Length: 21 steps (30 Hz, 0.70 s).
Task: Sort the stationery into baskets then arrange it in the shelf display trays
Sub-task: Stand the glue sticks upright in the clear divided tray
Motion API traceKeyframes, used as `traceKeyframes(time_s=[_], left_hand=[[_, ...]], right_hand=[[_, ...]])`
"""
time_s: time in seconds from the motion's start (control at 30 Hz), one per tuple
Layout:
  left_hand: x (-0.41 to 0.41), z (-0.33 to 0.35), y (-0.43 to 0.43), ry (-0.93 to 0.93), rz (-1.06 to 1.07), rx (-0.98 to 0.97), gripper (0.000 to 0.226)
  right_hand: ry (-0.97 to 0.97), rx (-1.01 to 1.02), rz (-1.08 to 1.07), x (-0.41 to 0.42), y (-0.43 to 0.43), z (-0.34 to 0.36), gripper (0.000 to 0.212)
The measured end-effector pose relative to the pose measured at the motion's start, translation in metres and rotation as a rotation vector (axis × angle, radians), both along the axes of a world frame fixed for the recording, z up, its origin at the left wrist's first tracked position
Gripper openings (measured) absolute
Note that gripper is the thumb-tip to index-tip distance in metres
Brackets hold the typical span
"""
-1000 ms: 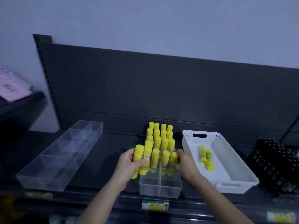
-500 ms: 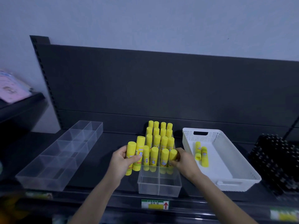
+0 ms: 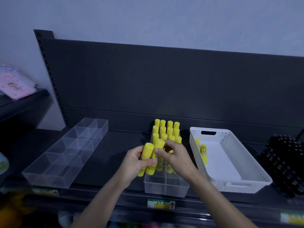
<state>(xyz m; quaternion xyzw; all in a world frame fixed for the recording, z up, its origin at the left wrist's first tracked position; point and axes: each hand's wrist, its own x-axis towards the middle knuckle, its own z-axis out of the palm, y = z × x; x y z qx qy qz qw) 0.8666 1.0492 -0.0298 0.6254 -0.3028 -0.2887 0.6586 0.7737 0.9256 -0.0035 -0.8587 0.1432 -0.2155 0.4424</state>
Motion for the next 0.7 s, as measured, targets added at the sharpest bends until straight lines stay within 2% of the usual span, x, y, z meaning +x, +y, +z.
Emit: traceKeyframes(time_s=[0.1, 0.2, 0.27, 0.3, 0.43, 0.7], left_hand=[[0.005, -0.004, 0.005, -0.04, 0.038, 0.047, 0.017], [0.015, -0.012, 0.015, -0.053, 0.147, 0.096, 0.006], [0.019, -0.018, 0.021, -0.038, 0.153, 0.152, 0.01], [0.02, -0.021, 0.024, -0.011, 0.136, 0.187, 0.012], [0.02, -0.03, 0.029, 0.16, 0.078, 0.194, 0.01], [0.023, -0.034, 0.044, -0.09, -0.015, 0.212, 0.017]], right_hand=[[-0.019, 0.056, -0.037, 0.001, 0.001, -0.003, 0.016], [0.01, -0.054, -0.114, -0.002, -0.003, -0.012, 0.029], [0.112, -0.155, -0.093, -0.002, -0.003, -0.024, 0.013], [0.159, -0.185, -0.081, -0.001, -0.002, -0.03, 0.008], [0.227, -0.235, -0.057, 0.006, 0.003, -0.048, 0.019], [0.268, -0.333, -0.059, 0.013, 0.011, -0.053, 0.02]])
